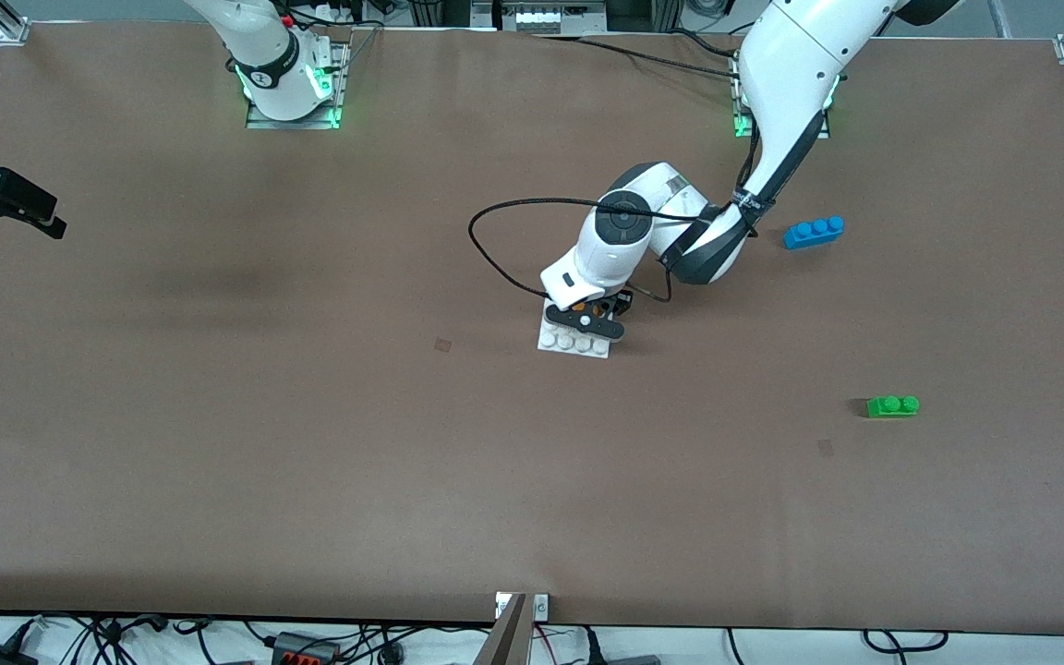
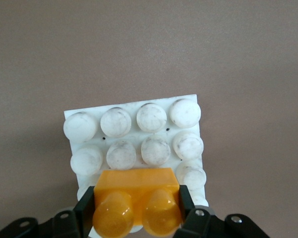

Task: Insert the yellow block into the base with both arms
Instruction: 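Press the yellow block down onto the plate with the left gripper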

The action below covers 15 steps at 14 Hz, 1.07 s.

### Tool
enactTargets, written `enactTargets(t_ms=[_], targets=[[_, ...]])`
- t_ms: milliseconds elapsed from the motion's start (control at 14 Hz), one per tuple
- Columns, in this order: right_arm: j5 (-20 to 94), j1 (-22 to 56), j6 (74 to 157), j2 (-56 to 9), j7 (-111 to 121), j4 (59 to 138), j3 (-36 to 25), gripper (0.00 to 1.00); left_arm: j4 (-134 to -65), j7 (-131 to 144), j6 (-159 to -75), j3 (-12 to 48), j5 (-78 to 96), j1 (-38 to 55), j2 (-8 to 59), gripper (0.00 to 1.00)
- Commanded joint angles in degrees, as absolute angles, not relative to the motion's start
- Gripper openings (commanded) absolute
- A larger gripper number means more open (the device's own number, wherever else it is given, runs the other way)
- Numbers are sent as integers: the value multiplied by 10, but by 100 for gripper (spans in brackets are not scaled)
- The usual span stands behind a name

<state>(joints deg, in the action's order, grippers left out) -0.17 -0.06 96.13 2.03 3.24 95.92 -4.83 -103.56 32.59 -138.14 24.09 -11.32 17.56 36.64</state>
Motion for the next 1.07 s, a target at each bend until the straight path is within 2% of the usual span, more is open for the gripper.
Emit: enactTargets(t_ms=[0, 714, 1000], targets=[[-1, -3, 963, 24, 27, 962, -48, 100, -1039, 332, -1398, 236, -134, 160, 384, 25], [-1, -4, 963, 23, 28, 961, -48, 100, -1049, 336, -1362, 241, -132, 154, 360, 25], [-1, -4, 962, 23, 29, 961, -49, 100, -1061, 340, -1361, 260, -131, 149, 356, 25]])
